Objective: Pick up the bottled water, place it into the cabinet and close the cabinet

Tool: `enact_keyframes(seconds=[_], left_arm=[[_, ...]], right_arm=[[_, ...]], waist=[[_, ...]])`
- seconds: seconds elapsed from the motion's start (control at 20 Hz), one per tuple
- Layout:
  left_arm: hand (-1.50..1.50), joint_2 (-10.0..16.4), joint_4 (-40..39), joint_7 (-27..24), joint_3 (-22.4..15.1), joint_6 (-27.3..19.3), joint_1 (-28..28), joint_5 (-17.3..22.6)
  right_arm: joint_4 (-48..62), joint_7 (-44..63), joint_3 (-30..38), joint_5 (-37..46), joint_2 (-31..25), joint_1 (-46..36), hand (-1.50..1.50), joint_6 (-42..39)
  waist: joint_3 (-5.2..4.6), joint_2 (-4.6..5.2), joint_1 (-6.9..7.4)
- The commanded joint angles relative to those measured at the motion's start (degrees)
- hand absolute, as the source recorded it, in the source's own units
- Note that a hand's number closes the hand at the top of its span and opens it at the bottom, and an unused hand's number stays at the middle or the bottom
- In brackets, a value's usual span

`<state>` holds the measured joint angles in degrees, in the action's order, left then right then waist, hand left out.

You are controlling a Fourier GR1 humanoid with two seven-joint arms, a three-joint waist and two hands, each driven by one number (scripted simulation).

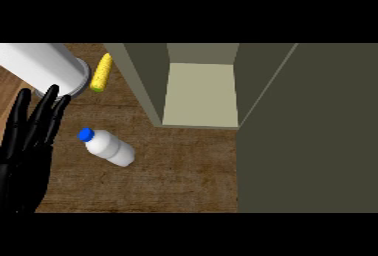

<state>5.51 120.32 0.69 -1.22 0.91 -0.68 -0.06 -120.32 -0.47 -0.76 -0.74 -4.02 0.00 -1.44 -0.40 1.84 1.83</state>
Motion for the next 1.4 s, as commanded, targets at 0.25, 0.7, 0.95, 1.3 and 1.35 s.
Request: enact_keyframes(seconds=[0.25, 0.7, 0.95, 1.3, 1.35], left_arm=[[-1.50, 5.7, -7.2, -4.3, 4.8, 22.7, 3.9, 31.6], [-1.50, 23.3, -20.3, 9.9, 13.1, 40.1, -2.1, 59.5], [-1.50, 30.1, -29.2, 12.9, 18.0, 44.8, 0.5, 67.6], [-1.50, 25.1, -26.3, 12.4, 17.9, 46.7, -4.2, 60.5], [-1.50, 26.5, -34.2, 12.0, 19.0, 50.3, 0.3, 59.7]], right_arm=[[-4.3, 0.1, -1.0, -1.5, 0.7, 2.3, -1.50, -0.6], [-15.2, 10.5, -7.9, -7.5, 0.8, 20.8, -1.50, -4.3], [-22.1, 12.7, -7.5, -9.9, 0.2, 27.1, -1.50, -5.6], [-27.7, 11.9, -7.6, -11.9, -1.0, 34.0, -1.50, -7.7], [-26.9, 9.4, -12.2, -6.9, 0.7, 35.8, -1.50, -7.5]], waist=[[-0.09, -1.88, -3.69], [0.35, -2.16, -2.96], [0.40, -1.96, -2.52], [0.41, -2.05, -2.13], [0.37, -1.97, -2.63]])
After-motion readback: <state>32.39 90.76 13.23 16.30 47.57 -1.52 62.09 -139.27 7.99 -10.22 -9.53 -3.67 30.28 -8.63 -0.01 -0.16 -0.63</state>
